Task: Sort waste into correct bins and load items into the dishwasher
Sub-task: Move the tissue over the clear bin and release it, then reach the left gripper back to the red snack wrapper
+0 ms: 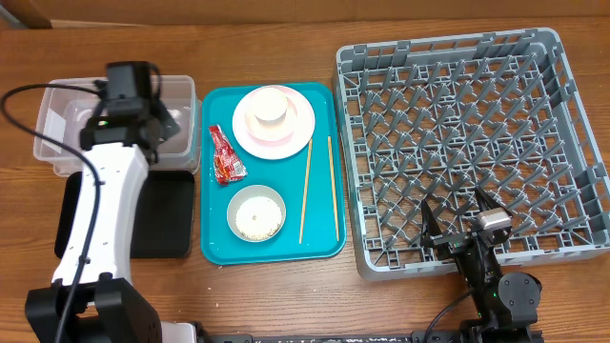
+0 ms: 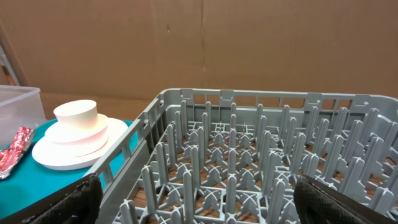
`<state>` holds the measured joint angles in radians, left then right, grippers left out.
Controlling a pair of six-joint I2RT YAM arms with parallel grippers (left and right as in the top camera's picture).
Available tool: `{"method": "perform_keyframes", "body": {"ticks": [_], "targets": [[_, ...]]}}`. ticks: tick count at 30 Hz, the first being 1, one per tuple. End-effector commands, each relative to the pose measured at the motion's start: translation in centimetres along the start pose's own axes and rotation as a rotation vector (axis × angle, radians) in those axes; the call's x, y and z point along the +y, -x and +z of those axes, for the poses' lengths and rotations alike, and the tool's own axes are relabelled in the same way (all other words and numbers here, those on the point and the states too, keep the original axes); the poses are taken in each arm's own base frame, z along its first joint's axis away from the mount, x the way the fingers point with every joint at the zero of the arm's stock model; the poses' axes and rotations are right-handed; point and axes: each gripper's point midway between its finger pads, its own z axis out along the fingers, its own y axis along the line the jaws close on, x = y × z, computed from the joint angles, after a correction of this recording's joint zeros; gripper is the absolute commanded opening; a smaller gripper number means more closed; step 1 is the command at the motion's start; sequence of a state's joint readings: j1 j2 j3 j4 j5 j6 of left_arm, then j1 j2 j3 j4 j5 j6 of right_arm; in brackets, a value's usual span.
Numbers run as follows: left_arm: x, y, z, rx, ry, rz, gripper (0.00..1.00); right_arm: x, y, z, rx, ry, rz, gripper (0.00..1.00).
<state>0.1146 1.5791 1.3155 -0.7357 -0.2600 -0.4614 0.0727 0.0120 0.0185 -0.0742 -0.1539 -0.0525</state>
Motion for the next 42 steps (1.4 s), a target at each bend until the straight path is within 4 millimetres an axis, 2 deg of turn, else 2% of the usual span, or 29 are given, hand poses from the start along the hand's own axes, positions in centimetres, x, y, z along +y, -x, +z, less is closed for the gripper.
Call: {"method": "perform_keyframes", "body": {"ticks": [1, 10, 14, 17, 18, 19, 22, 24, 28, 31, 34, 38, 40, 42], "targets": [[2.3, 2.3, 0.9, -0.043, 0.045, -0.085, 0.04, 0.0, -0.2, 0.0, -0.003, 0.002, -0.001, 1.00], [4.3, 2.8, 7.2, -0.027, 0.098, -0.144, 0.09, 0.0, -0.2, 0.0, -0.003, 0.002, -0.001, 1.00], [4.7, 2.6, 9.0, -0.018, 0.111, -0.139, 0.09, 0.0, -0.2, 0.0, -0.003, 0.002, -0.001, 1.00], [5.0, 2.7, 9.1, -0.024, 0.121, -0.141, 0.13, 0.0, -0.2, 0.0, -0.003, 0.002, -0.001, 1.00], [4.9, 2.8, 9.1, -0.028, 0.120, -0.141, 0.22, 0.0, -0.2, 0.0, -0.003, 0.002, -0.001, 1.00], [4.9, 3.0, 9.1, -0.034, 0.117, -0.143, 0.54, 0.0, -0.2, 0.0, -0.003, 0.002, -0.001, 1.00], [4.8, 3.0, 9.1, -0.036, 0.115, -0.144, 1.00, 0.0, -0.2, 0.0, -0.003, 0.002, -0.001, 1.00], [4.9, 3.1, 8.9, -0.037, 0.115, -0.143, 1.00, 0.0, -0.2, 0.0, -0.003, 0.002, -0.001, 1.00], [4.6, 3.8, 7.4, -0.059, 0.091, -0.148, 1.00, 0.0, -0.2, 0.0, -0.003, 0.002, -0.001, 1.00], [3.2, 4.8, 4.8, -0.088, 0.006, -0.153, 1.00, 0.0, -0.2, 0.0, -0.003, 0.002, -0.001, 1.00], [1.3, 4.4, 1.6, -0.065, -0.113, -0.144, 1.00, 0.0, -0.2, 0.0, -0.003, 0.002, -0.001, 1.00], [-1.2, 1.1, -2.5, 0.071, -0.280, -0.119, 1.00, 0.0, -0.2, 0.0, -0.003, 0.002, -0.001, 1.00], [-2.2, -1.1, -4.0, 0.161, -0.344, -0.106, 0.93, 0.0, -0.2, 0.0, -0.003, 0.002, -0.001, 1.00], [-2.9, -3.2, -5.0, 0.247, -0.374, -0.089, 0.91, 0.0, -0.2, 0.0, -0.003, 0.002, -0.001, 1.00]]}}
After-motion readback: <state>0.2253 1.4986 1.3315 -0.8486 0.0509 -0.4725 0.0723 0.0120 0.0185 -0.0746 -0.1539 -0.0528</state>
